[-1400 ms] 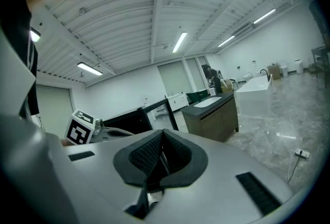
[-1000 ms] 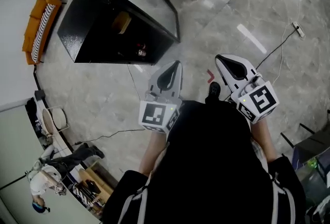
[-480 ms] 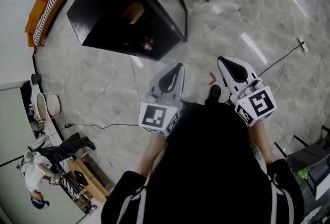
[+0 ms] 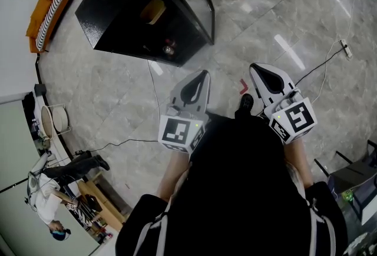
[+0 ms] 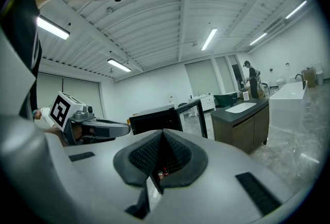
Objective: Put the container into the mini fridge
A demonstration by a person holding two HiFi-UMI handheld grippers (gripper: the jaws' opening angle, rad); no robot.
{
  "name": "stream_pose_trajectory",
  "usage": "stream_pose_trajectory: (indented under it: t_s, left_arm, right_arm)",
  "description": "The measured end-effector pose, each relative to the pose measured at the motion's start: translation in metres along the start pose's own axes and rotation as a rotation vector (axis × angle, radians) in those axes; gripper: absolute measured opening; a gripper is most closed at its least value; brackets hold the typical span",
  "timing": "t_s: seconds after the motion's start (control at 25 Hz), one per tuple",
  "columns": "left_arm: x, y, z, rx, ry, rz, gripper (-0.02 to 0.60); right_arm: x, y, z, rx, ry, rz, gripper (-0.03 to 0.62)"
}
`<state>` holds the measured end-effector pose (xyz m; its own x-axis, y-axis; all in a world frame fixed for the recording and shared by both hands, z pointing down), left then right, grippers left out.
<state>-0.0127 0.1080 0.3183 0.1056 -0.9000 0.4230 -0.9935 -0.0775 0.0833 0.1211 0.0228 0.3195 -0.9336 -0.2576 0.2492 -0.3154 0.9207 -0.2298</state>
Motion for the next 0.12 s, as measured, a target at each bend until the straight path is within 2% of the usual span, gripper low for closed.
stream_pose_trajectory:
  t_s: [0.12]
  left_arm:
    - [0.0001, 0.0017, -0.0036, -0.004, 0.004, 0.005, 0.034]
  right_arm:
    - [0.0006, 0.0005, -0.0033, -0.002, 0.005, 0.003, 0.017]
Point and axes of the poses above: the fingertips, and each gripper's own axes: x forward along the fingers, y to its left, z out of its top, the point moved 4 cm from there along -x, backward along the fingers, and after that the axes turned 7 degrees about y, right-handed, at the moved point
